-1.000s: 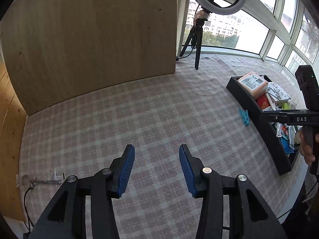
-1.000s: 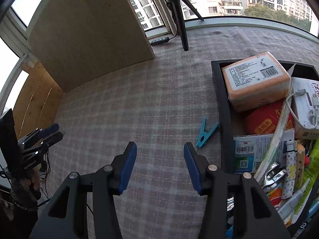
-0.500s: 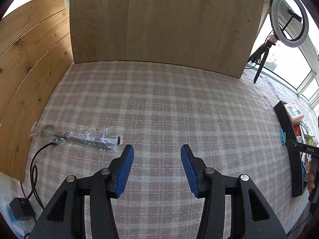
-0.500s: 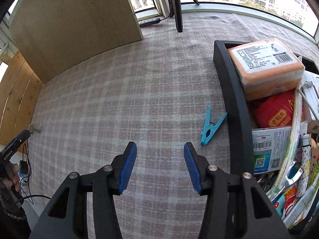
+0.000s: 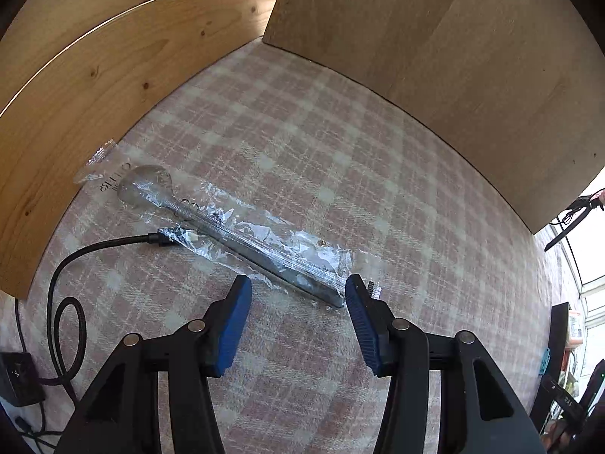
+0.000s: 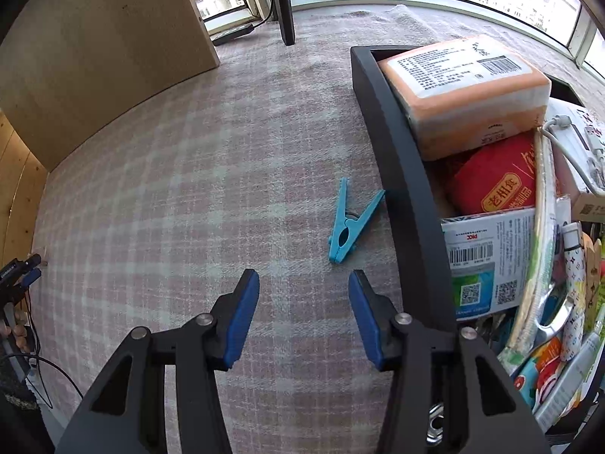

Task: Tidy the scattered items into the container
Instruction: 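Grasp the plastic-bagged metal tool with left tool while right tool grasps the blue clothespin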

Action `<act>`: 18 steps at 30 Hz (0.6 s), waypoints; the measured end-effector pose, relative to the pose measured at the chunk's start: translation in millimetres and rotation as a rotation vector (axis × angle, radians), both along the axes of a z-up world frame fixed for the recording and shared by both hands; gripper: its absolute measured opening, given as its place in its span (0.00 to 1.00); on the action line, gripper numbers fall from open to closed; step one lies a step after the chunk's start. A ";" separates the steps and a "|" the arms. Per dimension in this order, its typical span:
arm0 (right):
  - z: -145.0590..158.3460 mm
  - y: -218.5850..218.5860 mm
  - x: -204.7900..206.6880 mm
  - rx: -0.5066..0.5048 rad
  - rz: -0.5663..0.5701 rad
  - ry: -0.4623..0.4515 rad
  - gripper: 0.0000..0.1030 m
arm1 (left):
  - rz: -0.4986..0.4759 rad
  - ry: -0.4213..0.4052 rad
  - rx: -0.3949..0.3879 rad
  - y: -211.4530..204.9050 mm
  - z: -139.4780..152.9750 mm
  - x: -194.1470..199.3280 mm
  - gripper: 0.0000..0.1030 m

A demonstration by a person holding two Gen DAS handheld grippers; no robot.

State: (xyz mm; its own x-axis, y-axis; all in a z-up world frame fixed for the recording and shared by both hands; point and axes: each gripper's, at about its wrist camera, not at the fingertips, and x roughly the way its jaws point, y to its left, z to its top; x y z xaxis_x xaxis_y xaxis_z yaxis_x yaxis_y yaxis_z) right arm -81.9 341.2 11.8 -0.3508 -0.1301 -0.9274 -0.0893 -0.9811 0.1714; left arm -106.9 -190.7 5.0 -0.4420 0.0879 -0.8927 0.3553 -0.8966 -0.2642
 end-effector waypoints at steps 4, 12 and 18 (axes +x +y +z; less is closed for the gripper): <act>1.6 2.7 3.3 -0.065 -0.035 -0.001 0.47 | 0.018 0.004 0.002 3.5 -0.5 -10.7 0.56; 5.8 -4.5 3.0 -0.035 -0.058 -0.008 0.47 | -0.168 -0.002 -0.070 33.5 -0.9 -8.2 0.56; -2.5 -12.1 -18.4 0.044 -0.074 -0.031 0.47 | -0.477 0.091 -0.242 40.7 40.4 1.5 0.53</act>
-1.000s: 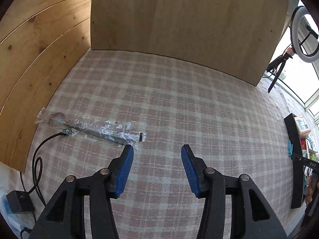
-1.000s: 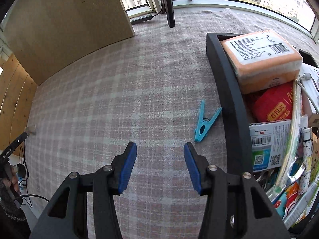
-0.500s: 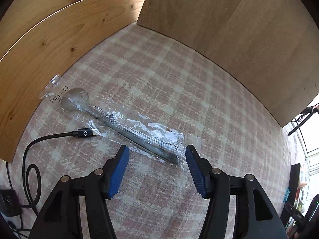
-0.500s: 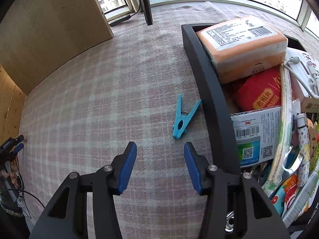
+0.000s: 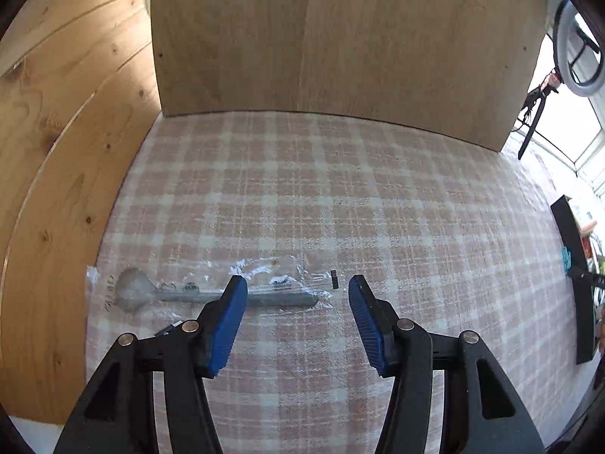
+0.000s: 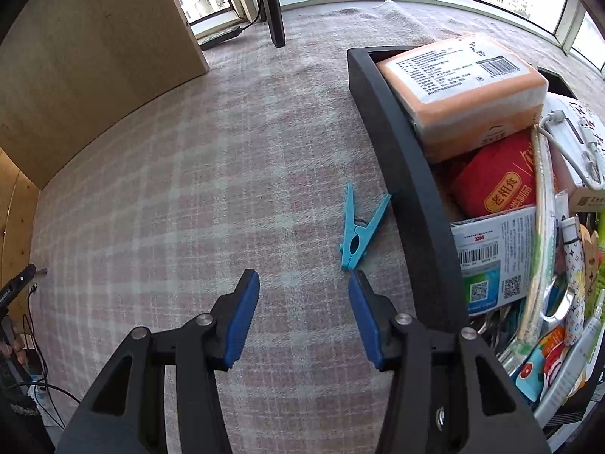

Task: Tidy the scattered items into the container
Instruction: 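Grasp the plastic-bagged metal tool with left tool while right tool grasps the blue clothespin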

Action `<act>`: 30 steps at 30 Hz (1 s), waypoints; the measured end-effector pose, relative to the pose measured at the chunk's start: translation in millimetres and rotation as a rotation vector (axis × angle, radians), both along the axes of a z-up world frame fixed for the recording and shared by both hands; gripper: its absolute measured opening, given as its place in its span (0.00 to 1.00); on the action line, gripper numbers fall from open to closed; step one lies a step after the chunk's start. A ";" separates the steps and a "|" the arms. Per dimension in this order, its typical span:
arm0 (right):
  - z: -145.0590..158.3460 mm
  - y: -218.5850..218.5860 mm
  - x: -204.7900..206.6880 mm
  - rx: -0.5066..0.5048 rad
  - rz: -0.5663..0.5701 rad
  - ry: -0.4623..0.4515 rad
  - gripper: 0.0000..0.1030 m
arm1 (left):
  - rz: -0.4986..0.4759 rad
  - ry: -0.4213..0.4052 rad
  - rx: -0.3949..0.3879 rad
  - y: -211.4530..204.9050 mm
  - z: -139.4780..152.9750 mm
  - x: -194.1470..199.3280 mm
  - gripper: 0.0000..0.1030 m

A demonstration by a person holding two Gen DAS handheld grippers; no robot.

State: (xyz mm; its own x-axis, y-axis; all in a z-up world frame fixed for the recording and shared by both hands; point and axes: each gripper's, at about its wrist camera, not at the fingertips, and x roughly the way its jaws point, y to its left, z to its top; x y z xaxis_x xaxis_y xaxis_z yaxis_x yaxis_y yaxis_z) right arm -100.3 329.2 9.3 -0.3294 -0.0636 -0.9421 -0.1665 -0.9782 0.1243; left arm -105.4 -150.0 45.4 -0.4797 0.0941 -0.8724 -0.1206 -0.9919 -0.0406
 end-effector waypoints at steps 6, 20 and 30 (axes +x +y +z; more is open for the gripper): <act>-7.8 5.2 -10.1 0.057 -0.045 0.002 0.45 | -0.287 -0.108 -0.159 -9.6 -5.5 -11.6 0.54; -13.0 -3.8 -23.3 0.115 -0.025 -0.024 0.46 | -0.414 -0.243 -0.150 -11.0 -34.2 -33.4 0.31; -12.5 0.0 -27.0 0.123 0.003 -0.054 0.33 | -0.430 -0.205 -0.126 11.6 -29.2 -33.8 0.17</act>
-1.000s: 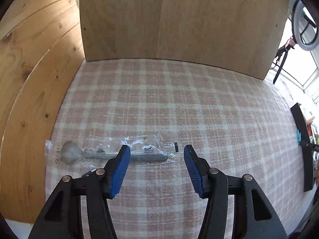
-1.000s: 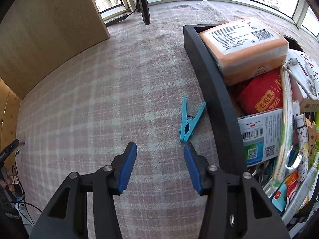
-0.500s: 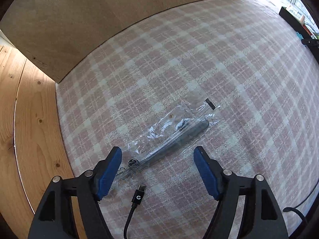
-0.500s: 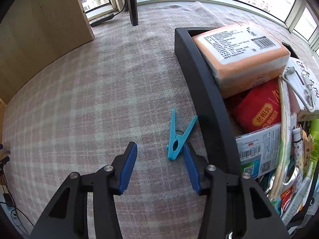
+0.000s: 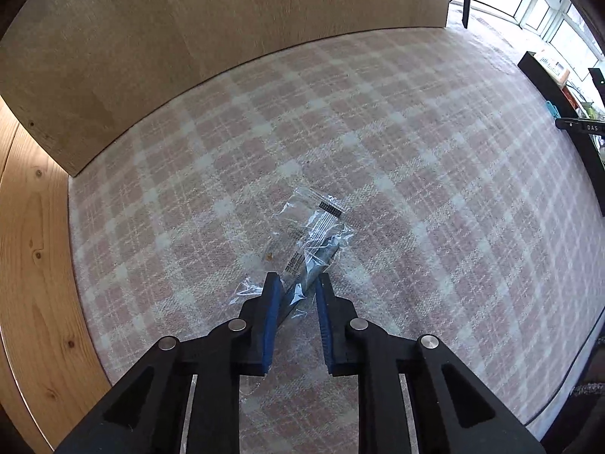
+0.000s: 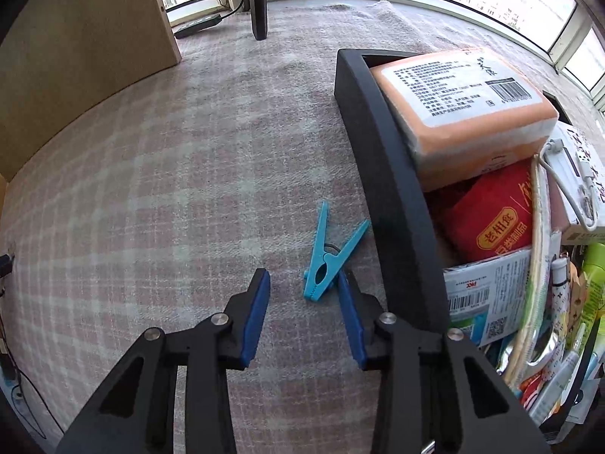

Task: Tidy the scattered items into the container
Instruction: 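Grasp the plastic-bagged metal tool with left tool while right tool grasps the blue clothespin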

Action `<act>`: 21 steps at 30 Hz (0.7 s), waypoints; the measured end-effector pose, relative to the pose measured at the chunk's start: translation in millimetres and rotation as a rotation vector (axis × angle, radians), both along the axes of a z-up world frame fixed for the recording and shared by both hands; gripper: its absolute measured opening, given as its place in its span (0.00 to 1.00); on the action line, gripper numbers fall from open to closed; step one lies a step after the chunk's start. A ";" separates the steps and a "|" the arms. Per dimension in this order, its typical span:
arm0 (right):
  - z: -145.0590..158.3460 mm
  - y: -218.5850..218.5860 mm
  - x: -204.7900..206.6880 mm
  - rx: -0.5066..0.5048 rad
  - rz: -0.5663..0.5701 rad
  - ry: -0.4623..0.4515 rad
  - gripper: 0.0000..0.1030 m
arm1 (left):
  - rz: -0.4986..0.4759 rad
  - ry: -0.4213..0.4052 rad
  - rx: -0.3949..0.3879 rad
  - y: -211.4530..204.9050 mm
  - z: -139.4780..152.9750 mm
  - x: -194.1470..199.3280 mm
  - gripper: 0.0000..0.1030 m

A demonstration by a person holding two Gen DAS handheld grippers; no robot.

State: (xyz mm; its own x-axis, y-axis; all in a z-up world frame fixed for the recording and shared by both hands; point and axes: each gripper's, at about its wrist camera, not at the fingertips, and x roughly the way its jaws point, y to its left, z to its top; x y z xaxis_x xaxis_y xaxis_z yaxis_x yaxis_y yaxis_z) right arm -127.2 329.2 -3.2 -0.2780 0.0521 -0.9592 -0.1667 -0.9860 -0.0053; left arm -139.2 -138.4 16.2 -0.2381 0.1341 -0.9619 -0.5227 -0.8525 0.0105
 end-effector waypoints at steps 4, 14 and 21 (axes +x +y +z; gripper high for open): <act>-0.1 -4.1 -7.0 -0.015 0.013 0.004 0.09 | 0.007 0.007 0.024 0.7 3.2 1.6 0.15; 10.4 -28.2 -10.4 -0.094 0.103 0.061 0.08 | 0.050 0.000 0.110 15.3 17.6 5.3 0.00; 29.3 -41.2 10.3 -0.137 0.157 0.117 0.08 | -0.017 0.082 0.018 25.2 41.4 8.5 0.10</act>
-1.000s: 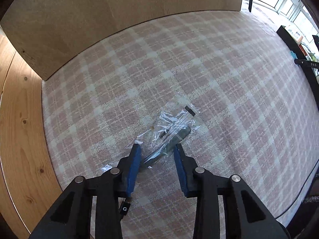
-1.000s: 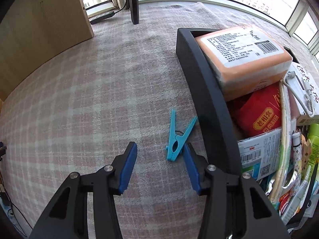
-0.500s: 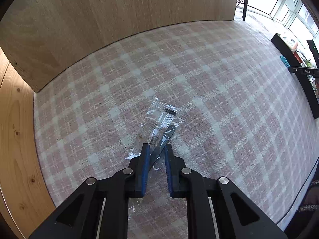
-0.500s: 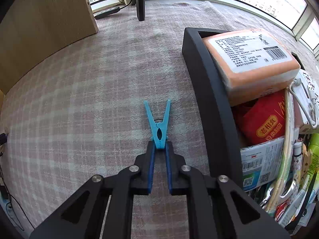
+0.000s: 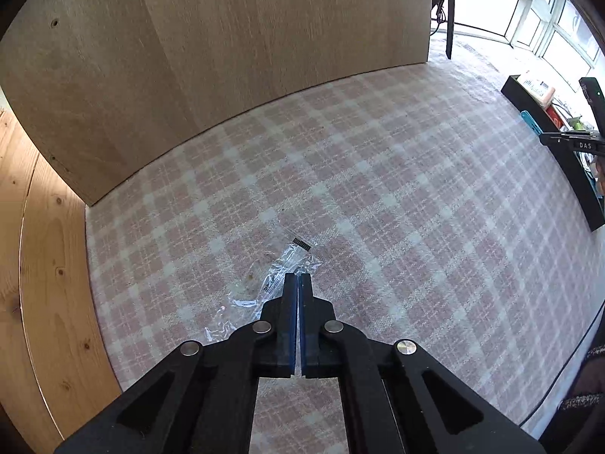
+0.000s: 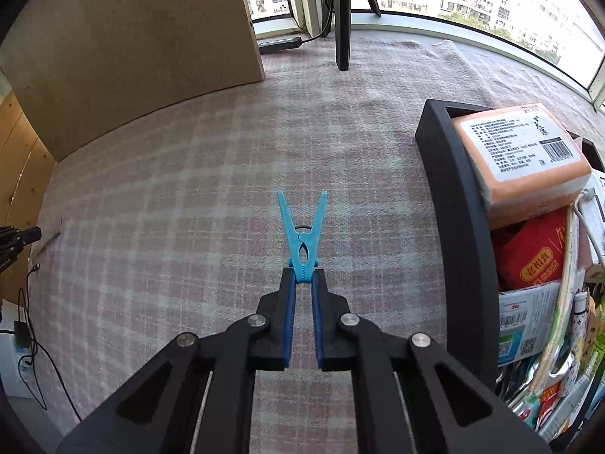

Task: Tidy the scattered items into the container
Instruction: 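Grasp the plastic-bagged metal tool with left tool while right tool grasps the blue clothespin, then carry bagged tool and blue clothespin over the black tray and release them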

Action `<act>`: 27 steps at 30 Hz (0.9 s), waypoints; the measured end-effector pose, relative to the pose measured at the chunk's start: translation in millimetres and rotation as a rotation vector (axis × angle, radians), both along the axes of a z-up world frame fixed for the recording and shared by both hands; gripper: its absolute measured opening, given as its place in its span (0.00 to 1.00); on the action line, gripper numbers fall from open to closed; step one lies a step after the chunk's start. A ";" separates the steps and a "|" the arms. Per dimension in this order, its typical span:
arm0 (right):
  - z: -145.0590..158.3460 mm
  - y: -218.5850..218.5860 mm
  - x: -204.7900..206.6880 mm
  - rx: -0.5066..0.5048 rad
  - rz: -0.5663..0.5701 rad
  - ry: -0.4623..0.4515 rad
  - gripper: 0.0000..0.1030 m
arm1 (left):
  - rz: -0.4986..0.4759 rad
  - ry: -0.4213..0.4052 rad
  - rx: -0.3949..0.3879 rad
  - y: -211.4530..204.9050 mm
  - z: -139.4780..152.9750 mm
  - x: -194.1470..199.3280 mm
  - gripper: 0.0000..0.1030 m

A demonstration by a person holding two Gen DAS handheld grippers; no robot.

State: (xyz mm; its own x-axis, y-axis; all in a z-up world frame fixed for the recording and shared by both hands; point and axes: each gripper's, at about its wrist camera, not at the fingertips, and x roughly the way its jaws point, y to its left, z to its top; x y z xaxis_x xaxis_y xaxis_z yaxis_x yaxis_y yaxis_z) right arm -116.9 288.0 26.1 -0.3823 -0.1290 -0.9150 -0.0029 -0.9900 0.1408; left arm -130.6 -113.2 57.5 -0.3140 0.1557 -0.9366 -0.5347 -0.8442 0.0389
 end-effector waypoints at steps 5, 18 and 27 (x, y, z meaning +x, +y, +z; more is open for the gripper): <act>1.4 -2.9 13.8 -0.020 0.009 0.002 0.08 | -0.077 -0.024 -0.253 -0.7 -26.0 -5.7 0.62; 7.9 3.0 26.8 -0.046 0.004 0.017 0.08 | 0.080 -0.178 -0.053 -36.6 -25.0 -21.8 0.15; 33.4 8.6 45.1 -0.080 0.018 0.075 0.08 | 0.129 -0.036 0.070 12.7 44.9 -27.2 0.05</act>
